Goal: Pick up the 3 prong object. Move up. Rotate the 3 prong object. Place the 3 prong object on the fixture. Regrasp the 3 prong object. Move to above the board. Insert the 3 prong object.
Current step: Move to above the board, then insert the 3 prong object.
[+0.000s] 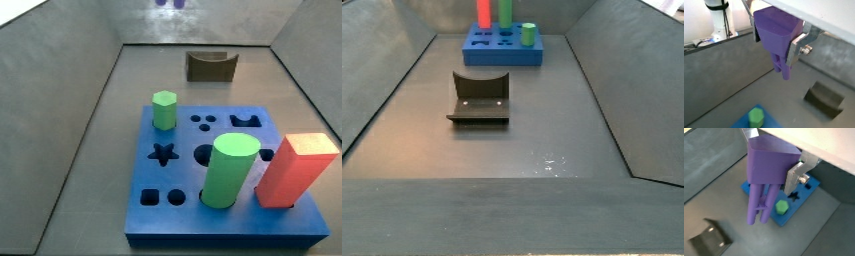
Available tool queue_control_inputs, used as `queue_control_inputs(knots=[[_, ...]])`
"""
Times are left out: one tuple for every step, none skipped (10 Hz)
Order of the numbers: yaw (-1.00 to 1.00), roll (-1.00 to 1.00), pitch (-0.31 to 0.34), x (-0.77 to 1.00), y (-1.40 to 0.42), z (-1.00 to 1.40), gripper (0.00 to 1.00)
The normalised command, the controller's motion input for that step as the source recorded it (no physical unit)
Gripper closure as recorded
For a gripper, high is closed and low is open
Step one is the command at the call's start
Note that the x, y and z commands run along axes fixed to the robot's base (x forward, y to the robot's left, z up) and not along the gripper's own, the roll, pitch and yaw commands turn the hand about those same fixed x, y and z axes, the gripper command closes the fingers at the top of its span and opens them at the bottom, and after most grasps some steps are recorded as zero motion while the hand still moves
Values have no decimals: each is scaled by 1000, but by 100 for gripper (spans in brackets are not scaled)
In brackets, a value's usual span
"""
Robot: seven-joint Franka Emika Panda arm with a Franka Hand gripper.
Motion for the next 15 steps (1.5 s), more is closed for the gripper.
queue_control_inputs(knots=[[-44,-691,-250,-221,106,25,100],[-33,-571,-250,-218,102,26,100],[-11,-380,-231,-193,83,24,100],[-10,-272,-201,-163,67,20,100],[0,-4,0,0,0,0,100],[0,0,0,17,0,-11,100],[0,0,0,0,0,-43,100],[-63,-140,27,117,0,0,100],[-117,-229,0,143,37,0,100],[-189,-294,0,57,0,0,100],[-243,-369,-3,117,100,0,100],[-300,-366,-57,69,54,0,100],[-331,-366,-87,43,31,0,100],[-411,-401,-76,46,51,0,100],[-423,-401,-84,66,49,0,100]])
